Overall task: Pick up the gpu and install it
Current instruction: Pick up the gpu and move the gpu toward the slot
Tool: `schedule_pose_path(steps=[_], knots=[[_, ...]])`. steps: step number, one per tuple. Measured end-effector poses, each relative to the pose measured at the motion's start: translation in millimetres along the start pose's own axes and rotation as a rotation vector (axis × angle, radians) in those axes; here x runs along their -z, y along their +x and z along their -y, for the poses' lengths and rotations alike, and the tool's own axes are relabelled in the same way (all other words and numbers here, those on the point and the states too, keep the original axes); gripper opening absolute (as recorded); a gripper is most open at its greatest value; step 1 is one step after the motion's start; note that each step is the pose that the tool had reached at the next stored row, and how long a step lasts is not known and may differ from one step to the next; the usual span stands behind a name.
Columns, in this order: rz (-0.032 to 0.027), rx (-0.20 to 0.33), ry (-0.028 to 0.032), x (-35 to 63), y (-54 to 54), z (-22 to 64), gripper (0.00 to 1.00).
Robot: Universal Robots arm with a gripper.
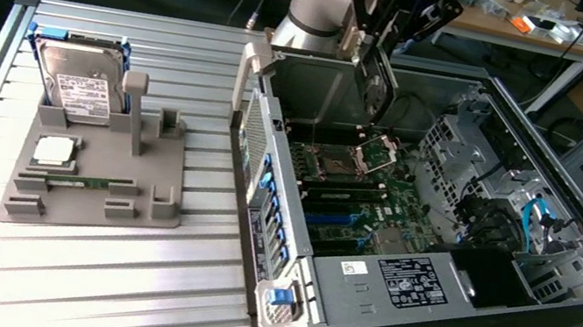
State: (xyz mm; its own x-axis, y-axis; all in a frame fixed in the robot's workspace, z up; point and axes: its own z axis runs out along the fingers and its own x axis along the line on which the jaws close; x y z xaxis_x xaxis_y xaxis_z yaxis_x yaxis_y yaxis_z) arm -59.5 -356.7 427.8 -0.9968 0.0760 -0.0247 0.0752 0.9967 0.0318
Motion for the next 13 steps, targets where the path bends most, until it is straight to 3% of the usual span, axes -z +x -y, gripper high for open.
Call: schedule_pose_path(steps=[13], knots=[[0.0000, 0.000, 0.0008, -4.4, -14.3, -0.9, 0.27]])
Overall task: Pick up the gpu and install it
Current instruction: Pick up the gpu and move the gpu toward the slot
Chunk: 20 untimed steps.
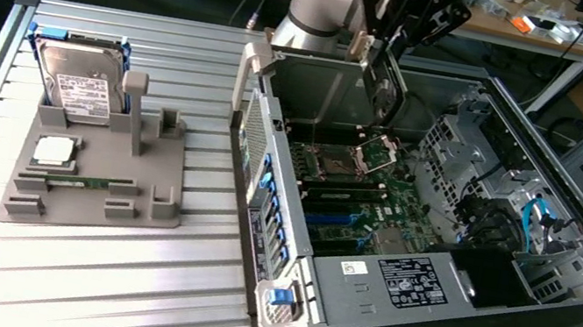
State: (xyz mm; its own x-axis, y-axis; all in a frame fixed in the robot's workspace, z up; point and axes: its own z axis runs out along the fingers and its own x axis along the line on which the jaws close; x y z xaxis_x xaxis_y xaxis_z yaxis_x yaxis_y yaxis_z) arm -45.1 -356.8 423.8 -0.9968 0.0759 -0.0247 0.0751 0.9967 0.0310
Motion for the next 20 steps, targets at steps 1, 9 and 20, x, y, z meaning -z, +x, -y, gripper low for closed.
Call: schedule_pose_path(steps=[1, 9, 20], knots=[[0.0000, 0.000, 0.0000, -0.6, -0.8, 0.0, 0.27], [0.0000, 0.000, 0.0004, -5.8, -6.2, 0.8, 0.27], [0.0000, 0.000, 0.0007, -10.9, -9.3, 0.8, 0.27]])
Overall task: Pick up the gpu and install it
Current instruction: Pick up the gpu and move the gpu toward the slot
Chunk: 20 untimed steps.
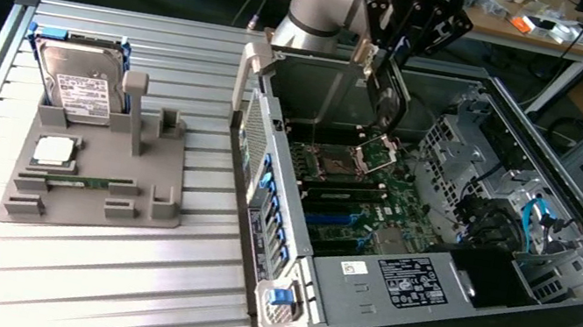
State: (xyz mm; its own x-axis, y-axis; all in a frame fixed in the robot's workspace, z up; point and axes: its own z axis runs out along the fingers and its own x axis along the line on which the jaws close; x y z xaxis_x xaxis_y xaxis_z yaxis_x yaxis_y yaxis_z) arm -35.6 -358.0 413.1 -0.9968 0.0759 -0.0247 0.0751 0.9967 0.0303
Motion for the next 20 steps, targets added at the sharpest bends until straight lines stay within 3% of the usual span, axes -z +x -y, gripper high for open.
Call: schedule_pose_path(steps=[20], knots=[[0.0002, 0.000, 0.0018, -6.7, -4.1, -0.1, 0.27]])
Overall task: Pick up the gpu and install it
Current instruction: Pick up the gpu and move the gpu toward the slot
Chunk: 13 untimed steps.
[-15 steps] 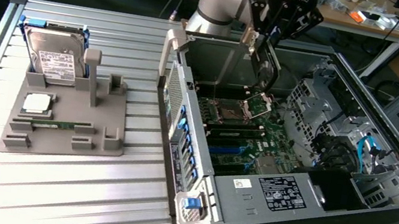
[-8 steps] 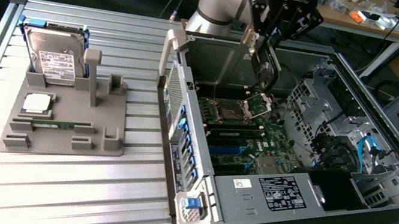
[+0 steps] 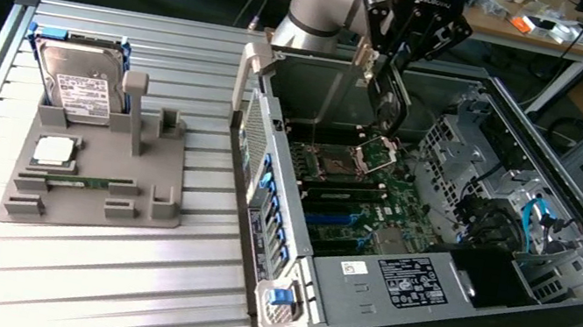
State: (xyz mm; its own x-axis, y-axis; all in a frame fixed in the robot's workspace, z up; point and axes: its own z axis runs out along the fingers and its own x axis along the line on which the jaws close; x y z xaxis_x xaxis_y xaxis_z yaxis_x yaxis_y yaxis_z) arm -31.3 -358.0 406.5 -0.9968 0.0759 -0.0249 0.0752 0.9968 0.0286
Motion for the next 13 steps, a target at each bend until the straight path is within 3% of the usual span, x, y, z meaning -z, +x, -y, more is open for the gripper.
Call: schedule_pose_path(steps=[13], knots=[[0.0000, 0.000, 0.0002, -5.0, -1.8, 0.0, 0.27]])
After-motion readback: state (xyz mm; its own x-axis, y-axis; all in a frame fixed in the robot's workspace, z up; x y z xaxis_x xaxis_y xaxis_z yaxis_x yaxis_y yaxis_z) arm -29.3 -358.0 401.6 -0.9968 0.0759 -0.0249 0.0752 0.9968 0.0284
